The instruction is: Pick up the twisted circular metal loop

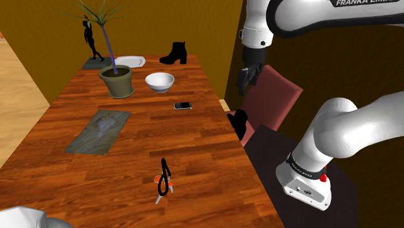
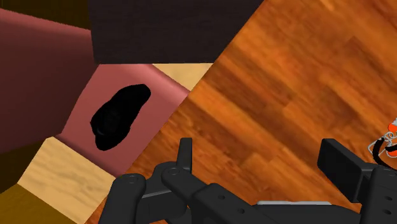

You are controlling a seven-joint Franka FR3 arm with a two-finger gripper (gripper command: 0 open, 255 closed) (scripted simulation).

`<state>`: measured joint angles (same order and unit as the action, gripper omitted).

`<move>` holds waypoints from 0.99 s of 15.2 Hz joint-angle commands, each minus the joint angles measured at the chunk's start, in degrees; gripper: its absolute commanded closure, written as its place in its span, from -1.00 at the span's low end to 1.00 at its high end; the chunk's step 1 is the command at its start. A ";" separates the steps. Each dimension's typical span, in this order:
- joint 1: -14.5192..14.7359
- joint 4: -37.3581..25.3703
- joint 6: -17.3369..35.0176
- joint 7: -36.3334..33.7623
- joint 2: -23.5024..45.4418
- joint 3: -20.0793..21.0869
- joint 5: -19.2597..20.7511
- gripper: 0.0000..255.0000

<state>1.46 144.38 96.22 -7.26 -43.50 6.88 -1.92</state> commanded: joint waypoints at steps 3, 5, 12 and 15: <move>1.22 1.33 3.07 -9.12 1.77 6.14 -3.89 -1.00; 1.70 1.35 4.91 -13.60 3.59 9.28 -5.63 -1.00; 1.79 -1.68 12.07 -29.58 13.68 20.38 -9.30 -1.00; 0.96 -4.38 15.19 -36.90 19.63 25.11 -9.00 -1.00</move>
<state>2.62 141.42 111.25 -41.46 -25.38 30.57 -10.99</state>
